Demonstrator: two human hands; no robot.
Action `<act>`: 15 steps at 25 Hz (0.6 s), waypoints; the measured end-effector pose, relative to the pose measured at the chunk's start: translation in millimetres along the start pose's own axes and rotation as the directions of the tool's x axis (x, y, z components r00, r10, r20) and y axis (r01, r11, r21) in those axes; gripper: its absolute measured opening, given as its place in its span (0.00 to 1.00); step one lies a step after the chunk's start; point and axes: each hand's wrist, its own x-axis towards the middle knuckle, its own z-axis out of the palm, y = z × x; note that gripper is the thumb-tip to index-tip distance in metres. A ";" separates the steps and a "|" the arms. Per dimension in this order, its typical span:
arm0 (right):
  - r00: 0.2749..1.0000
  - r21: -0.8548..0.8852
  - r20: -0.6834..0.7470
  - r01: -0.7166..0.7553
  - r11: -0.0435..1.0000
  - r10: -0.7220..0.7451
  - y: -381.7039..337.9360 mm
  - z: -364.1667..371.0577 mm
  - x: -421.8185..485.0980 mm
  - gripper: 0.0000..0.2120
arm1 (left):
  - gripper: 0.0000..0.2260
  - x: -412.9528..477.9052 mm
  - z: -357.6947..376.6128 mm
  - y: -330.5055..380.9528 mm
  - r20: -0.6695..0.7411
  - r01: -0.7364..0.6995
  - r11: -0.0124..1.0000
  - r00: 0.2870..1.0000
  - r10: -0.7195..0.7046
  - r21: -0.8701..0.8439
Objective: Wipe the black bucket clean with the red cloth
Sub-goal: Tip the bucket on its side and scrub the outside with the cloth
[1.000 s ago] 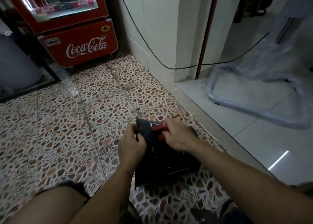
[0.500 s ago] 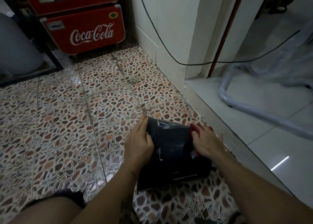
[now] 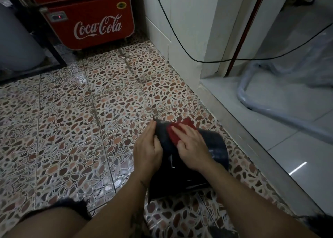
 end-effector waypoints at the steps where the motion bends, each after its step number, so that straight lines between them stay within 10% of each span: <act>1: 0.999 -0.059 -0.020 -0.052 0.997 0.051 16.8 -4.7 -10.2 0.31 | 0.25 1.9 0.3 3.3 0.004 0.021 1.000 1.000 -0.021 -0.017; 7: 0.934 -0.143 -0.017 -0.355 0.924 0.356 35.8 -18.3 -19.2 0.34 | 0.22 -4.5 7.8 24.4 -0.013 0.166 0.964 0.985 -0.172 -0.207; 15: 0.983 -0.053 0.109 -0.140 0.989 0.145 -12.2 -1.4 -61.0 0.30 | 0.23 -1.2 9.9 44.8 0.048 0.441 0.841 0.892 -0.450 -0.313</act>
